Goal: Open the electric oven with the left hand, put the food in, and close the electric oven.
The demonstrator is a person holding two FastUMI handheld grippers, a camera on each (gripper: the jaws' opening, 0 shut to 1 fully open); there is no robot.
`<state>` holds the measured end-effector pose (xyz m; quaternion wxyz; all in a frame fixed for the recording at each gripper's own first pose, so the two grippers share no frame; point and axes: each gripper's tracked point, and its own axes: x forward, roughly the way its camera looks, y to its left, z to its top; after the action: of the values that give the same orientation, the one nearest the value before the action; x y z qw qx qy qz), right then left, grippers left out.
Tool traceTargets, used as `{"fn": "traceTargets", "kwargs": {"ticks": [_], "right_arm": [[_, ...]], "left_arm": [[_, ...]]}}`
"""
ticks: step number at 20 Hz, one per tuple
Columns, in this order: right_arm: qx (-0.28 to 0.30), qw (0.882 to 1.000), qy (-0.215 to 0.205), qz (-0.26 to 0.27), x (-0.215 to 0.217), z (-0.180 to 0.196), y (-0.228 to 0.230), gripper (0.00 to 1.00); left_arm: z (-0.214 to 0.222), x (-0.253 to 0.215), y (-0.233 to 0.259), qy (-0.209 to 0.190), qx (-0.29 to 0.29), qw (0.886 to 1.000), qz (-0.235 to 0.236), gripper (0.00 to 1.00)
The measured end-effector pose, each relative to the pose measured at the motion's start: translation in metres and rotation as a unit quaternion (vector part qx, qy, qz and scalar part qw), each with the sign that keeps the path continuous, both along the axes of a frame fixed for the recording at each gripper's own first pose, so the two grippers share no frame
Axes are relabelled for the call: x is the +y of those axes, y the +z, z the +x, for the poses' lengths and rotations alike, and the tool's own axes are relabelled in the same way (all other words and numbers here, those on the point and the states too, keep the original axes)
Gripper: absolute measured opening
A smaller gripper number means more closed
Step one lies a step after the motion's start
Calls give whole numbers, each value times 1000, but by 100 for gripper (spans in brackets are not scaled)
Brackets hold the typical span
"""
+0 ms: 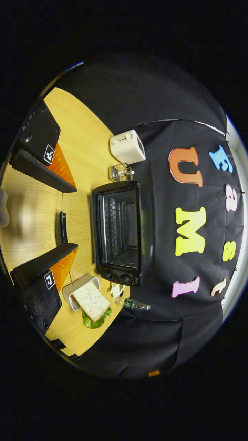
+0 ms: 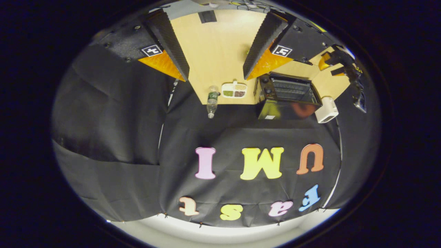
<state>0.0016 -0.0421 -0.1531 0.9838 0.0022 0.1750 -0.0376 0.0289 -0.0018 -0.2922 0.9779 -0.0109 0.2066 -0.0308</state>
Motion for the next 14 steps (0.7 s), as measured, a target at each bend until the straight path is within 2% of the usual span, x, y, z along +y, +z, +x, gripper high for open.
{"fn": "traceTargets", "kwargs": {"ticks": [6,8,9,10,14], "right_arm": [[76,994,58,56,24,46,-88,100],[112,988,80,73,35,61,-119,100],[129,984,93,83,42,70,-135,94],[140,981,102,92,47,74,-146,99],[178,963,145,139,74,101,-175,98]], "left_arm": [[-16,10,98,20,-85,996,-4,95],[-19,9,123,22,-105,994,-3,95],[-21,8,134,24,-110,994,-2,95],[-24,7,142,25,-117,993,4,95],[-32,1,175,39,-135,990,12,95]]}}
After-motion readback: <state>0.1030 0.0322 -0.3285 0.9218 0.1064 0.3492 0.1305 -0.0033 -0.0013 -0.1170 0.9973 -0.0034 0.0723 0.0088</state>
